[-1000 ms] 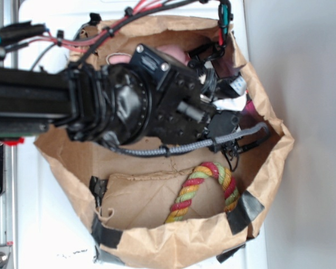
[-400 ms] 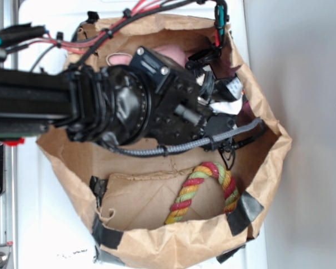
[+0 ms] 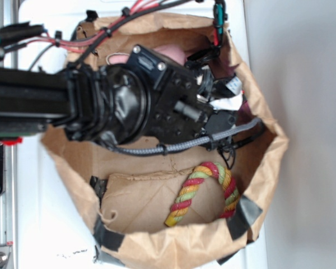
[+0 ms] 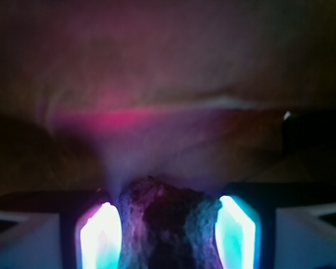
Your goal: Grab the rock.
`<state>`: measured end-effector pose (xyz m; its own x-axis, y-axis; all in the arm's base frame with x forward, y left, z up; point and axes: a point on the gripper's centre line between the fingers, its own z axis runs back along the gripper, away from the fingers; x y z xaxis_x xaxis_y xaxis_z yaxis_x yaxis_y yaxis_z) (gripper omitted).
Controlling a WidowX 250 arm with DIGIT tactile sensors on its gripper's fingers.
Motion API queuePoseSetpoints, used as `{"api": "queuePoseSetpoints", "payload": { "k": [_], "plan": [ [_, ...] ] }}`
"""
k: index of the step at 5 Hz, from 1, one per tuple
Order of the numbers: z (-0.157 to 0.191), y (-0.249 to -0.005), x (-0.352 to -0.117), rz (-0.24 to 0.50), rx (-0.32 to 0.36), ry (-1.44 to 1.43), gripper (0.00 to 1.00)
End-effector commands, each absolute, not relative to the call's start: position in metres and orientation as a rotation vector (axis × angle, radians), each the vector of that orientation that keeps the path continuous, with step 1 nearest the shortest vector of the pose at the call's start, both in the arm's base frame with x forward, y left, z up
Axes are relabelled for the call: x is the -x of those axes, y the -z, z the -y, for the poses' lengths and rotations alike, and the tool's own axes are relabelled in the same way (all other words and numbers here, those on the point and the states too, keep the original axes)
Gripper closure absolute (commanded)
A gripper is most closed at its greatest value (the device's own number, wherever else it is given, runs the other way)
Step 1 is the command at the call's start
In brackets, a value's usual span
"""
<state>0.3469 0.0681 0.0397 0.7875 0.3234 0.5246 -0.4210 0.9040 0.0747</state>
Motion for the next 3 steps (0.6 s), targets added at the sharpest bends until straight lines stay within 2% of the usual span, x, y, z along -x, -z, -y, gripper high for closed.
{"api": "queuePoseSetpoints", "payload": {
  "k": [1,2,3],
  "plan": [
    [-0.077,-0.128,-0.323,0.520,-0.115,-0.408,1.00],
    [-0.086,-0.149,-0.316,0.429,-0.018,-0.346,1.00],
    [-0.086,-0.166,-0.308,0.307,0.034,-0.250,1.00]
  ]
}}
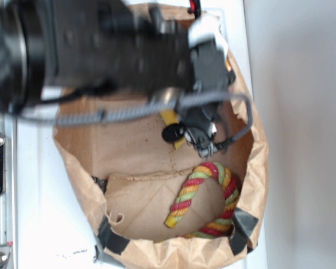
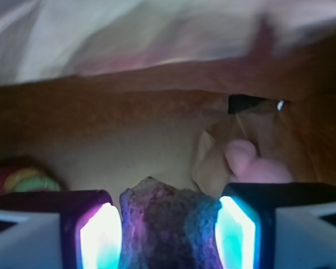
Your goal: Grab the rock.
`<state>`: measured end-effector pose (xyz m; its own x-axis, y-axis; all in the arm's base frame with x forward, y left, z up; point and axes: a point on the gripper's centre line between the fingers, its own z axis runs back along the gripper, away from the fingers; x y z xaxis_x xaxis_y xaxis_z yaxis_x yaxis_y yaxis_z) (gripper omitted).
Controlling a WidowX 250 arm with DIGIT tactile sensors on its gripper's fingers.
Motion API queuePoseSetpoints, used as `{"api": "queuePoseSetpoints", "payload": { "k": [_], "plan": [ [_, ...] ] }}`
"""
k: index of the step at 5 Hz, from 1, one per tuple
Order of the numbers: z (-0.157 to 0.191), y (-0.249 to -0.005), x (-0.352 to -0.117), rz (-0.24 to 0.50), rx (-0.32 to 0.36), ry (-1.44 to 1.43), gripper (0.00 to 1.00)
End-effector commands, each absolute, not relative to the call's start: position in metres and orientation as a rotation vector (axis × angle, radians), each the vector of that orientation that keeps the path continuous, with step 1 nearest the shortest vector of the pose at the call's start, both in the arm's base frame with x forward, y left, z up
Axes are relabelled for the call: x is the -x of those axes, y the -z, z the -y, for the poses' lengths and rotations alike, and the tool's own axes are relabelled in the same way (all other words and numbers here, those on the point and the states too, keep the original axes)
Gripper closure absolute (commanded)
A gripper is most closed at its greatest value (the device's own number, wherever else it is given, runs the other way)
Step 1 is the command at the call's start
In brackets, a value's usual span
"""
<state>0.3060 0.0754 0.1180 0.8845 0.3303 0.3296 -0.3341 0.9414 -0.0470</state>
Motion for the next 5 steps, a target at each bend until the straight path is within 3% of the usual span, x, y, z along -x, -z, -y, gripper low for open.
{"api": "queuePoseSetpoints", "payload": {
  "k": [1,3,4,5],
  "plan": [
    [-0.080,-0.178,-0.298,0.224,0.032,-0.141,1.00],
    [-0.056,-0.195,-0.278,0.266,0.005,0.018,1.00],
    [-0.048,-0.197,-0.275,0.277,0.026,0.028,1.00],
    [-0.038,-0.202,-0.276,0.333,0.062,0.021,1.00]
  ]
}}
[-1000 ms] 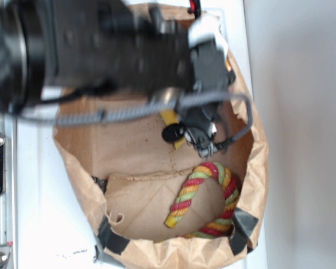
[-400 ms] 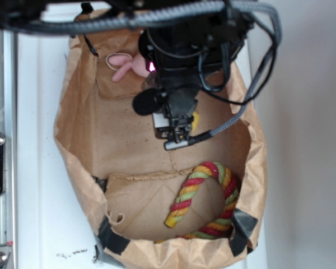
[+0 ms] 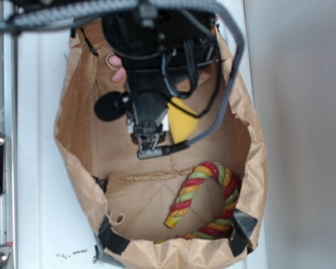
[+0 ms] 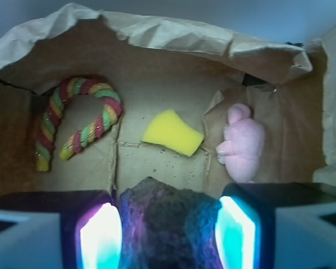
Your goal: Grab the rock.
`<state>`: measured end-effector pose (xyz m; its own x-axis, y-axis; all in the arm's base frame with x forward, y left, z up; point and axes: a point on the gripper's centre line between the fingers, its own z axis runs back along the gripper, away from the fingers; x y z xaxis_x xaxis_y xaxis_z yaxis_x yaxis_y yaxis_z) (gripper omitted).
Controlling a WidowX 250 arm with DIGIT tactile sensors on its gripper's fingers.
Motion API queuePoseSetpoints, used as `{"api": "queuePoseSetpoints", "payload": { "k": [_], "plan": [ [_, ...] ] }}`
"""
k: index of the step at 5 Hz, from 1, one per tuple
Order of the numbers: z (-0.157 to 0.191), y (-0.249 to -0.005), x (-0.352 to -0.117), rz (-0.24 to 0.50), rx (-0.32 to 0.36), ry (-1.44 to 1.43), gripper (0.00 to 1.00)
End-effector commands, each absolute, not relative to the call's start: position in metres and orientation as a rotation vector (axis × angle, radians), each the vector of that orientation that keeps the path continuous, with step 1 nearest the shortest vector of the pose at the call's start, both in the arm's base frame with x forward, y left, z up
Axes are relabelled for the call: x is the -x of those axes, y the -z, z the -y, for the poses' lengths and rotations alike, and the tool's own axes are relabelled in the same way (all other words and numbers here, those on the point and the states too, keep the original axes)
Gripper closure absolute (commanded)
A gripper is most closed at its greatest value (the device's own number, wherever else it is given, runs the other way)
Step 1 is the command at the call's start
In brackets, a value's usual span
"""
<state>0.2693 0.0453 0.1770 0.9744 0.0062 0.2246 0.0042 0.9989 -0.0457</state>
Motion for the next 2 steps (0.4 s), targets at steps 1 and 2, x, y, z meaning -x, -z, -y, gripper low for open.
{"api": "queuePoseSetpoints", "payload": {
  "k": [1,2],
  "plan": [
    [-0.0353,-0.1977,-0.2773,0.355,0.049,0.015,1.00],
    [-0.0350,-0.1910,-0.2788,0.373,0.018,0.007,1.00]
  ]
}}
